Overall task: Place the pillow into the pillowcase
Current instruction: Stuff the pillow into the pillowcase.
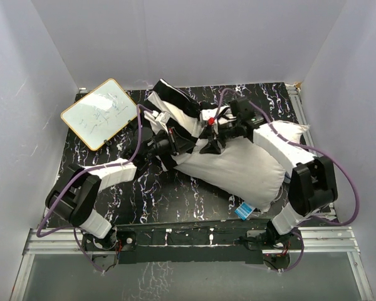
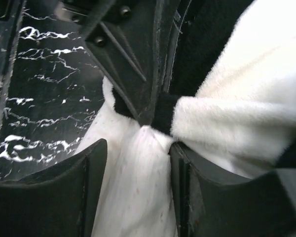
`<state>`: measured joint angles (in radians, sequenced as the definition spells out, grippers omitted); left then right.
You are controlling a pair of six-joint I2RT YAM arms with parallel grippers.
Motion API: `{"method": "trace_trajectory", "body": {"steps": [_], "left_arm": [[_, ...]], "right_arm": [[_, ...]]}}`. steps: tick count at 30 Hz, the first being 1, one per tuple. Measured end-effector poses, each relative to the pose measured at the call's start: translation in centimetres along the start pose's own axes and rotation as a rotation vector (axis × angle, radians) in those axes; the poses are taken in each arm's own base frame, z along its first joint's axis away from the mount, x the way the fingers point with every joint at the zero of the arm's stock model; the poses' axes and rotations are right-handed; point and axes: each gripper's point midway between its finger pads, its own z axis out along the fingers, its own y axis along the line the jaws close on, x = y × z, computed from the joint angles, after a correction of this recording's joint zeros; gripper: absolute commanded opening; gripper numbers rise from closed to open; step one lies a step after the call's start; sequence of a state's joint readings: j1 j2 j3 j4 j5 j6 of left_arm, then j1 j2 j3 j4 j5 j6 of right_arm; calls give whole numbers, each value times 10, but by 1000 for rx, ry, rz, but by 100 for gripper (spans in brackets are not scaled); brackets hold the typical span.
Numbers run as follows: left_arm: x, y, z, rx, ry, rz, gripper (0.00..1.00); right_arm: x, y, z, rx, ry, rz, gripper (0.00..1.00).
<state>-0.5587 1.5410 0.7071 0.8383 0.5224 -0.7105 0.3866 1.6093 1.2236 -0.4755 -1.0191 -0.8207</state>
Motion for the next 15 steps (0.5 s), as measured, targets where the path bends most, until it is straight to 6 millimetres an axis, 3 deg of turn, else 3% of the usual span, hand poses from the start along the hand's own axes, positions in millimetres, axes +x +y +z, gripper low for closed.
{"method": "trace_trajectory", "body": {"steps": [4, 8, 12, 14, 15], "left_arm": [[-2, -4, -1, 2, -1, 25, 0], [-5, -7, -3, -7, 2, 43, 0], [-12, -13, -5, -11, 1, 61, 0], [-20, -19, -5, -7, -4, 76, 0], [-24, -23, -5, -3, -7, 82, 0]], "right_arm": [[-23, -1, -40, 25, 7, -24, 79], [-49, -20, -95, 197, 31, -84, 94], [-46, -37, -113, 321, 107, -109, 92], [-26, -46, -110, 343, 151, -76, 81], [-15, -48, -106, 344, 168, -53, 68]]}}
